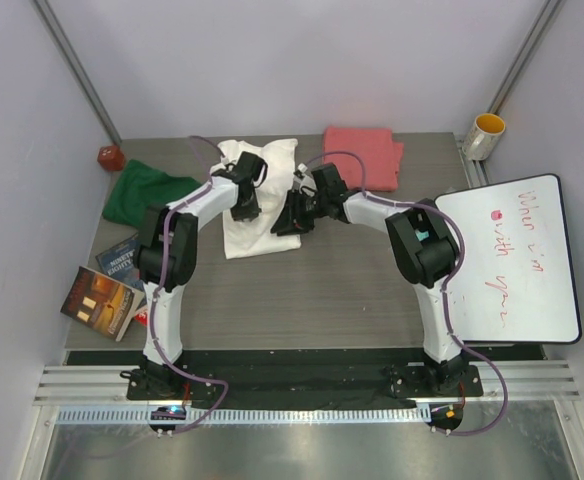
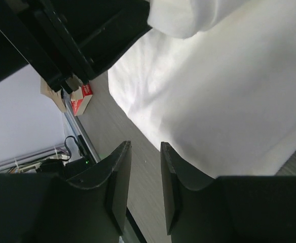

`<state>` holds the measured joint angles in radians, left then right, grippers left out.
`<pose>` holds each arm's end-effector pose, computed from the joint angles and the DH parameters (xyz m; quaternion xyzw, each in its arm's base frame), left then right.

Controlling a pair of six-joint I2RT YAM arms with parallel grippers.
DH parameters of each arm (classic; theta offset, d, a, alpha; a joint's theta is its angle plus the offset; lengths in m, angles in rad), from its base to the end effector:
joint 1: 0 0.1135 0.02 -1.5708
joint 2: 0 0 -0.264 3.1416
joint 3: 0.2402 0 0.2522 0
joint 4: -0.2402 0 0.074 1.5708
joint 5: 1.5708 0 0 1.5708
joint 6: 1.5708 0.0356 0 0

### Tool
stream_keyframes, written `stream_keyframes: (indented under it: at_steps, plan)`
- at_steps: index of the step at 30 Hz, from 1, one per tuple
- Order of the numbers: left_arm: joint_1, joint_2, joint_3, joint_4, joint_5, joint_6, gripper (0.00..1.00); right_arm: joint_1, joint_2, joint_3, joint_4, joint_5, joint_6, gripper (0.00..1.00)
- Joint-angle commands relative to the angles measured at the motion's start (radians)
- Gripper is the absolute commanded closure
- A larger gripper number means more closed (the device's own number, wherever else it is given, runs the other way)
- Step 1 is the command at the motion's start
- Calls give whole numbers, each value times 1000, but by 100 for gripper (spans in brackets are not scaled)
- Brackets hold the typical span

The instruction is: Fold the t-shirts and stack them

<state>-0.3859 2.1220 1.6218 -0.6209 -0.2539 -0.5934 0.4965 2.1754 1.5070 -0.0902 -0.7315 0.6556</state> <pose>0.4195 -0.1608 0.1759 -0.1282 0.9589 0.0049 0.2532 0.4041 0.2460 0.1568 -0.0727 0.8664 0.4765 0.1304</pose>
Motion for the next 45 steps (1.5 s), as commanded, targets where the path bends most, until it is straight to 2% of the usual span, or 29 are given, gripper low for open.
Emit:
stream_keyframes:
  at_steps: [1, 17, 18, 23, 31, 36, 45]
  plan:
    - [8, -11, 49, -7, -82, 7, 72, 5, 0, 38, -9, 1, -45, 65]
    - [54, 108, 222, -39, -88, 12, 70, 25, 37, 44, -72, 34, -74, 65]
    - [68, 137, 284, -63, -88, 17, 70, 30, 38, 48, -74, 32, -71, 66]
    - [88, 193, 404, -114, -88, 33, 68, 42, 34, 45, -74, 33, -68, 66]
    - [107, 225, 495, -132, -68, 46, 66, 62, 46, 38, -72, 46, -70, 66]
    - [117, 161, 457, -125, -87, 41, 66, 62, 18, 67, -68, 75, -91, 66]
    - [125, -37, 219, -68, -21, 30, 66, 42, 96, 251, -121, 78, -109, 66]
